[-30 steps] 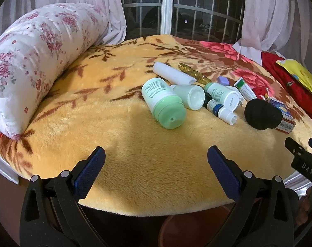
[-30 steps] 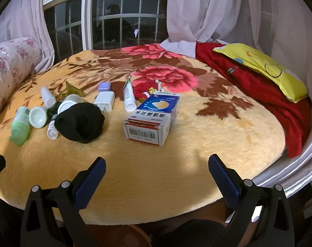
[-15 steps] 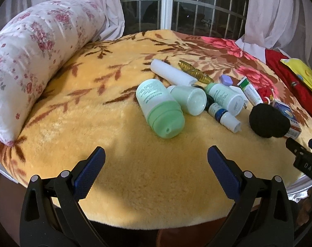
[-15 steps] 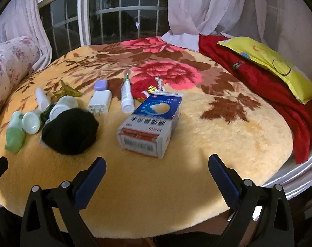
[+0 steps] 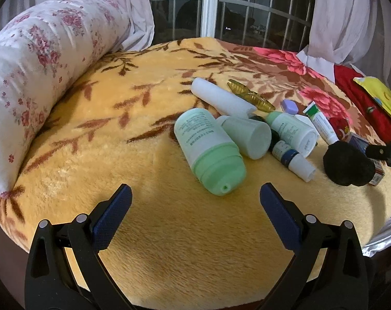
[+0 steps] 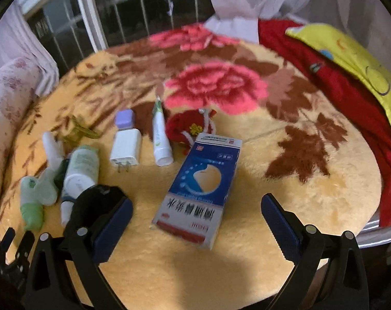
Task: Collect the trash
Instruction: 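Grasp the blue-and-white medicine box with the right tool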
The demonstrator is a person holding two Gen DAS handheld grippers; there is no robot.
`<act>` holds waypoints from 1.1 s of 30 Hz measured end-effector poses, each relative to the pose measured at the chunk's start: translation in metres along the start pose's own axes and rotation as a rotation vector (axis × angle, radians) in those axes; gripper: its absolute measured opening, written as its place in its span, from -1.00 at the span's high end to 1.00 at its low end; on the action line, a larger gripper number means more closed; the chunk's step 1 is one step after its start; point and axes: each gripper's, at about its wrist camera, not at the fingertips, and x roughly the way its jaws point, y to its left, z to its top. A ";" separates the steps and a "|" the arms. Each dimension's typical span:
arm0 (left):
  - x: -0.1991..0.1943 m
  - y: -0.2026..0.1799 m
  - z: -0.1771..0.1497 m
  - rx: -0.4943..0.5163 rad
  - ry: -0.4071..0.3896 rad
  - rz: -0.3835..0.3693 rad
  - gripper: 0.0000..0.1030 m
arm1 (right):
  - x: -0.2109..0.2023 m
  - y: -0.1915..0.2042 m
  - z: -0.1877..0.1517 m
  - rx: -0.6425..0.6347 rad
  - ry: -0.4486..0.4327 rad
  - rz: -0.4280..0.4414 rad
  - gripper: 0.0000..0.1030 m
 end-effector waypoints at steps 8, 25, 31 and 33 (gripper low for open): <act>0.002 0.021 -0.008 -0.032 -0.001 -0.011 -0.89 | 0.049 0.003 0.031 0.025 0.245 -0.049 -0.90; -0.022 0.022 -0.017 0.001 -0.048 -0.037 -0.88 | 0.043 -0.005 0.002 -0.057 0.165 -0.021 -0.01; -0.047 -0.003 -0.034 0.042 -0.127 -0.136 -0.88 | -0.005 -0.029 -0.023 -0.016 -0.081 0.044 -0.01; -0.049 -0.013 -0.036 0.076 -0.162 -0.097 -0.89 | -0.022 -0.034 -0.032 -0.017 -0.161 0.066 -0.02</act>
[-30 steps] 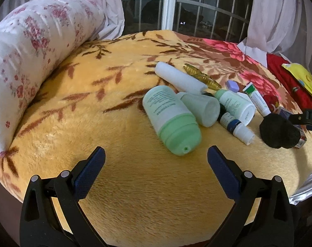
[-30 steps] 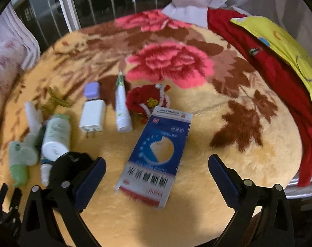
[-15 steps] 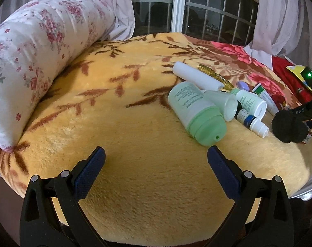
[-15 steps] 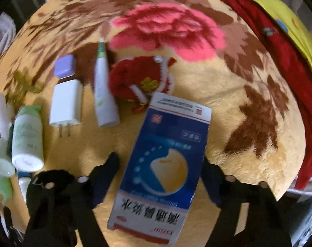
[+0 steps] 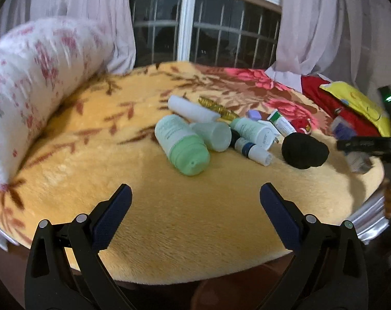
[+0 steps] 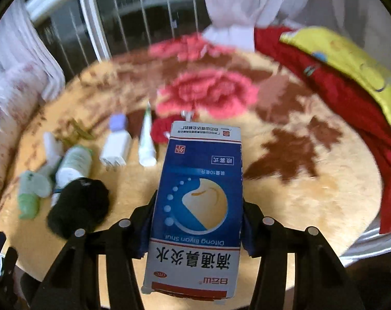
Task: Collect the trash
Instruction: 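Grasp the blue-and-white medicine box with the right tool, then grasp the green-capped lotion tube with the left tool while the right tool holds the box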
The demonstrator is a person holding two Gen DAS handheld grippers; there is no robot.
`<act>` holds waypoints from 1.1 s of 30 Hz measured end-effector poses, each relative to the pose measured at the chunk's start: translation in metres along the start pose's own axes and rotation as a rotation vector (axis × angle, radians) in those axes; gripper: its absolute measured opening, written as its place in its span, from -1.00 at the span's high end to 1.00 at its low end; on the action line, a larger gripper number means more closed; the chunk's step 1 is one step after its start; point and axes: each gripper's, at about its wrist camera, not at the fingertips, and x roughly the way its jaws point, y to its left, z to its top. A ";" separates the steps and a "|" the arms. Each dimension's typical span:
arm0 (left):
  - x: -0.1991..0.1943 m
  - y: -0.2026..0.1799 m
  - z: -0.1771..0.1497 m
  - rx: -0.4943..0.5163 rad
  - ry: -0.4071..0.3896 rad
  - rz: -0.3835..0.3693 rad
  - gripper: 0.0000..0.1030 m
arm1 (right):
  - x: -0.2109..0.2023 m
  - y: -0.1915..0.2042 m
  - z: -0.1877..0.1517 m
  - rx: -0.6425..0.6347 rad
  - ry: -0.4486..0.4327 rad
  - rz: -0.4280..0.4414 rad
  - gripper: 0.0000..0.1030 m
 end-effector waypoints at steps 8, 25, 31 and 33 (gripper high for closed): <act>0.056 0.017 0.041 -0.106 0.143 0.110 -0.88 | -0.020 -0.003 -0.027 -0.012 -0.093 0.104 -0.03; 0.140 0.039 0.061 -0.211 0.387 0.256 -0.88 | -0.014 -0.017 -0.048 0.048 -0.058 0.187 -0.04; 0.152 0.042 0.066 -0.199 0.362 0.277 -0.19 | -0.010 -0.011 -0.049 0.037 -0.045 0.194 -0.04; 0.156 0.048 0.069 -0.203 0.355 0.239 0.11 | -0.009 -0.009 -0.048 0.029 -0.041 0.194 -0.04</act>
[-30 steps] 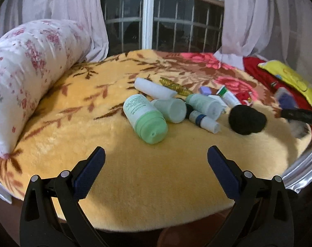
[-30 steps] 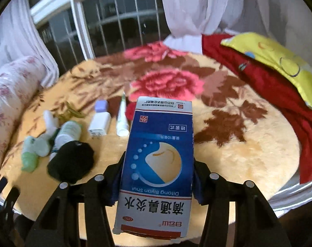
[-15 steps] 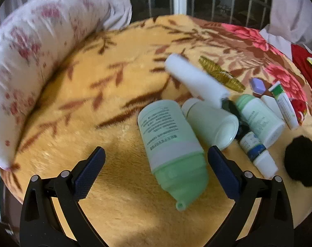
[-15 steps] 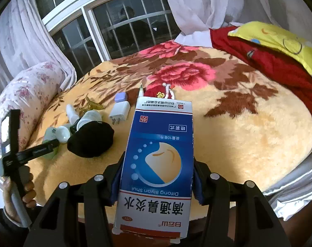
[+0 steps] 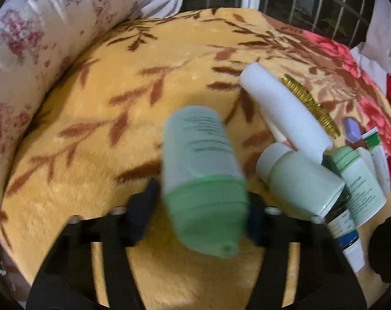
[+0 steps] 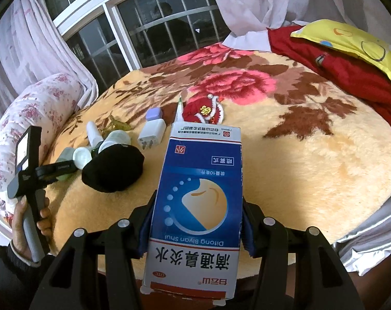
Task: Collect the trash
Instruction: 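Grasp the green-capped lotion tube with the left tool while the right tool holds the box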
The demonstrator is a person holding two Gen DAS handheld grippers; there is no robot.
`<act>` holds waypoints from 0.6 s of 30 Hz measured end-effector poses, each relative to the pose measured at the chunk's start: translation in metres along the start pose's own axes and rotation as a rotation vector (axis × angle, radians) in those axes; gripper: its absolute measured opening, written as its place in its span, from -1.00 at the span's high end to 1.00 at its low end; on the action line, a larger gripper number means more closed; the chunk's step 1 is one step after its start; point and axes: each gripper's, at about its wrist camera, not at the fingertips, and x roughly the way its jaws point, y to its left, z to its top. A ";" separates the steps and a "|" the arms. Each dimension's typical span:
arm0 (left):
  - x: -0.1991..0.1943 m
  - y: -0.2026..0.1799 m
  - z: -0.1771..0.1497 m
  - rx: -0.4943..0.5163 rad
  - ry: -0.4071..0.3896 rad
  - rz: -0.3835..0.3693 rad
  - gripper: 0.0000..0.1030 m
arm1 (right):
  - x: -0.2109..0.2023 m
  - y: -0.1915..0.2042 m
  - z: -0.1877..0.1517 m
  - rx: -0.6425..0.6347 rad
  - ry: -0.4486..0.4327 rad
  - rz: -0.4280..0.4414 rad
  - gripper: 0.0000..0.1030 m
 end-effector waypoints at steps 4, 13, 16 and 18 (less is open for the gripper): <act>0.004 0.015 0.007 -0.035 0.003 -0.085 0.11 | 0.003 0.005 -0.001 -0.013 0.009 -0.001 -0.04; -0.024 0.029 -0.017 0.025 -0.132 -0.182 0.11 | 0.005 0.011 -0.004 -0.039 0.010 -0.015 -0.04; -0.036 0.032 -0.026 0.061 -0.183 -0.186 0.11 | 0.005 0.015 -0.004 -0.045 0.006 -0.002 -0.04; -0.043 0.031 -0.034 0.096 -0.211 -0.170 0.11 | 0.005 0.020 -0.005 -0.051 0.004 0.005 -0.04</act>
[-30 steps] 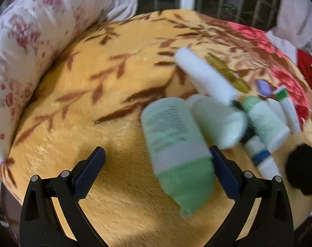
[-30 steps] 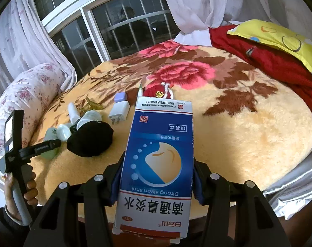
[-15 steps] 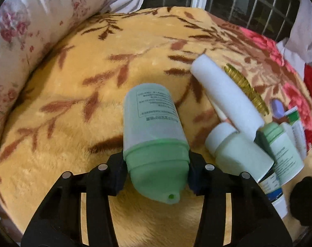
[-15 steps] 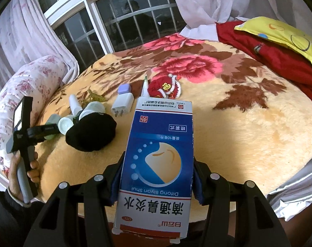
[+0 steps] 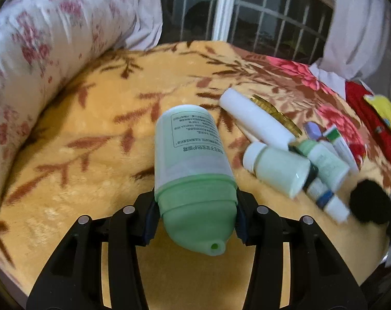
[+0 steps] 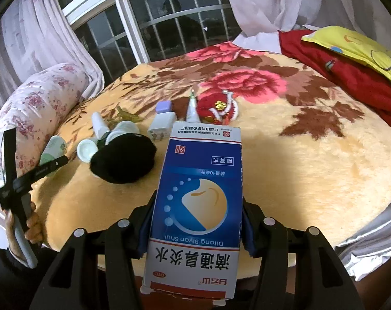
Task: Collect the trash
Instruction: 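Grasp the green-capped lotion tube with the left tool while the right tool holds the box, then lower both tools over the orange bin and open them to drop items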
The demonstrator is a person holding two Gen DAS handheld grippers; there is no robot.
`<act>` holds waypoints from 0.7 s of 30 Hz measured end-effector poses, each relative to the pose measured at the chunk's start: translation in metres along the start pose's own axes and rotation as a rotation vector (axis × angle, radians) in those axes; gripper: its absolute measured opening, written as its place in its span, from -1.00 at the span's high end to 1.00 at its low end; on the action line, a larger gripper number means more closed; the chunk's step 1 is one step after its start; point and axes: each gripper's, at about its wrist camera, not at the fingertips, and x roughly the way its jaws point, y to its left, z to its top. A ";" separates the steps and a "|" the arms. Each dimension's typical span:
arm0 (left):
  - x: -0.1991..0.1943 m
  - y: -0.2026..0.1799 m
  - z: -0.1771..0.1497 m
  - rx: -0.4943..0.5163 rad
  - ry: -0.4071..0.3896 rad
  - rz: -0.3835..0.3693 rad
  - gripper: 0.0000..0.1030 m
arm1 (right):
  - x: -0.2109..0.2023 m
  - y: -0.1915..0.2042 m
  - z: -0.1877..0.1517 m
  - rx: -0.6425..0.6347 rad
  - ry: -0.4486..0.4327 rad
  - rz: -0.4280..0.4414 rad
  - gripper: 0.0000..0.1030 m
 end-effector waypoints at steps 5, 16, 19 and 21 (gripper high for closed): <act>-0.025 -0.009 -0.020 0.053 -0.050 -0.007 0.11 | 0.001 0.018 -0.006 -0.037 0.000 0.026 -0.04; -0.092 -0.032 -0.044 0.102 -0.154 -0.092 0.11 | -0.028 0.050 -0.012 -0.099 -0.058 0.063 -0.04; -0.110 -0.035 -0.054 0.111 -0.166 -0.113 0.11 | -0.043 0.055 -0.017 -0.114 -0.079 0.069 -0.04; -0.122 -0.037 -0.064 0.117 -0.173 -0.128 0.11 | -0.053 0.058 -0.021 -0.126 -0.092 0.073 -0.04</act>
